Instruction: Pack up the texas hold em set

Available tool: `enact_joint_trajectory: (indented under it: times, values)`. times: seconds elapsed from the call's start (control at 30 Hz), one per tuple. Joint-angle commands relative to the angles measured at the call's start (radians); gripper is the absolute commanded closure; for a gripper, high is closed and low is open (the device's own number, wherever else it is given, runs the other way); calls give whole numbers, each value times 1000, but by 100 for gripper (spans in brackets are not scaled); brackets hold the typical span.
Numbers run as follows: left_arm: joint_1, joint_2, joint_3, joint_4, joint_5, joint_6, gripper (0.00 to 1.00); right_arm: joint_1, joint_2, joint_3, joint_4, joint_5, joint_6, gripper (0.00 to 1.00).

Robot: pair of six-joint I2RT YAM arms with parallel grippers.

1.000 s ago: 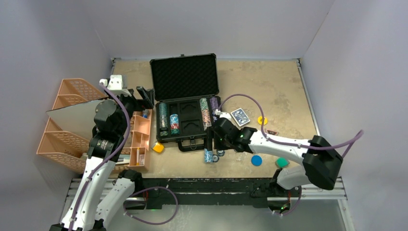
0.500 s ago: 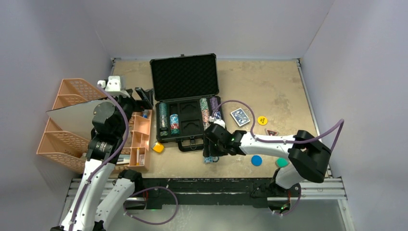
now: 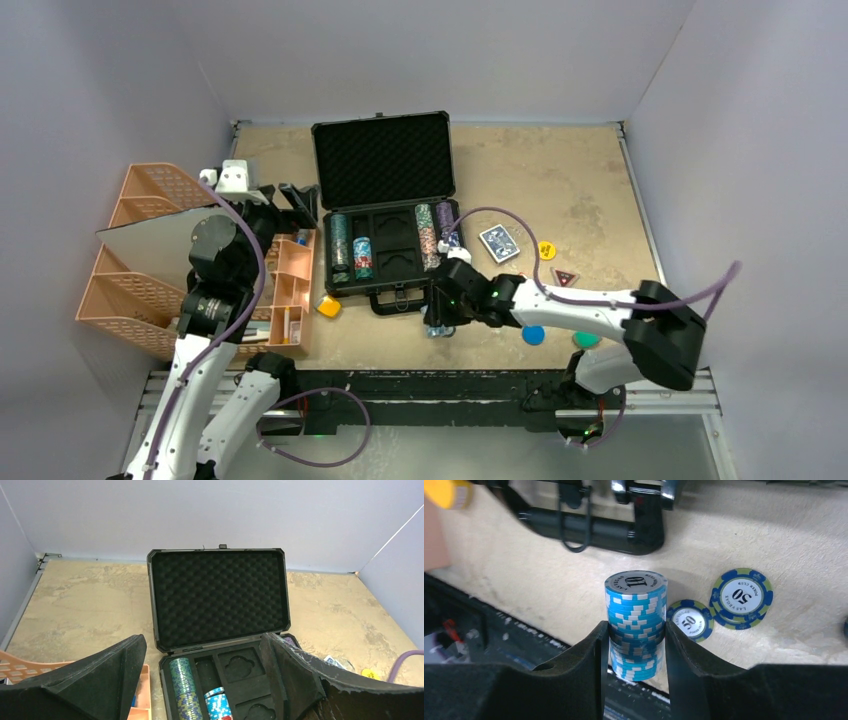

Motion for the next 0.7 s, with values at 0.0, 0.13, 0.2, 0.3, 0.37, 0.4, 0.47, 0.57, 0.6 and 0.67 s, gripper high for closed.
enact_joint_trajectory:
  times: [0.0, 0.13, 0.2, 0.3, 0.37, 0.4, 0.47, 0.57, 0.6, 0.67]
  values:
    - [10, -12, 5, 32, 22, 1, 11, 7, -164, 8, 56, -14, -38, 75]
    - [10, -17, 4, 34, 20, -1, 11, 8, -217, 39, 99, -33, -56, 75]
    - [10, -17, 5, 34, 20, -2, 11, 8, -214, 64, 136, -61, -56, 75]
    - [10, -18, 5, 33, 17, -5, 11, 4, -163, 123, 201, -46, -42, 74]
    - [10, -19, 4, 31, 14, -7, 11, 1, -94, 193, 237, -9, -51, 74]
    - [10, -21, 3, 31, 11, -8, 11, -2, -54, 234, 243, 10, -55, 74]
    - [10, -20, 3, 29, 7, -9, 11, -25, 18, 317, 275, 34, -57, 74]
    - [10, -25, 4, 28, 4, -11, 11, -71, 125, 412, 342, 17, -66, 74]
    - [10, -28, 4, 29, 3, -12, 11, -83, 177, 451, 355, 14, -78, 74]
    - [10, -32, 1, 30, -3, -13, 11, -103, 246, 548, 346, 6, -105, 74]
